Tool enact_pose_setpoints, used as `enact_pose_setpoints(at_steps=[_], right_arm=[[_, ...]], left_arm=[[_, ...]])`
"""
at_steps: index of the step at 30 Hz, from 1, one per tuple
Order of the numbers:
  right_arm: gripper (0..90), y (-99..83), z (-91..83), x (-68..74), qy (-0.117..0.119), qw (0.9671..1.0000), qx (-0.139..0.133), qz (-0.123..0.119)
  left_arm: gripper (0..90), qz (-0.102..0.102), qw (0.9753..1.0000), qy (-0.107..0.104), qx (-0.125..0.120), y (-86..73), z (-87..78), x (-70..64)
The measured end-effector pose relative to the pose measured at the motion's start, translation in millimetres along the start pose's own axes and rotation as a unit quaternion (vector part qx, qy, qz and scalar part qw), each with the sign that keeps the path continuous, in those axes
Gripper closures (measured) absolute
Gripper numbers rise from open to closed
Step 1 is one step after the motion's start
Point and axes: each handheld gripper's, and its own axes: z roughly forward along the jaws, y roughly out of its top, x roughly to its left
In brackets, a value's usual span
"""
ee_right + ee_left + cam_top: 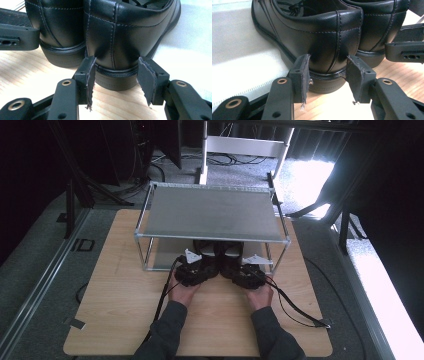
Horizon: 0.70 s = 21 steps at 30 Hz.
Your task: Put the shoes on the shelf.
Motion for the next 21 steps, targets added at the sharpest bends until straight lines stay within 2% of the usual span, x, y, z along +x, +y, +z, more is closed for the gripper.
enact_pose_setpoints(at_steps=[8, 15, 21], right_arm=[[47.9, 1.4, 5.4, -0.8, -0.008, 1.0, 0.0, -0.002], [47.6, 1.5, 5.7, -0.7, -0.01, 0.9999, 0.003, -0.01], [46.6, 0.1, -5.5, -1.3, -0.001, 0.9997, 0.009, -0.023]], left_arm=[[55.0, -0.008, 1.0, 0.003, -0.002, 1.4, 3.7, 1.7], [52.9, -0.005, 1.0, 0.001, -0.002, 0.6, 2.1, 1.9], [47.3, 0.011, 0.9999, -0.003, 0.003, -3.2, -10.4, 2.8]])
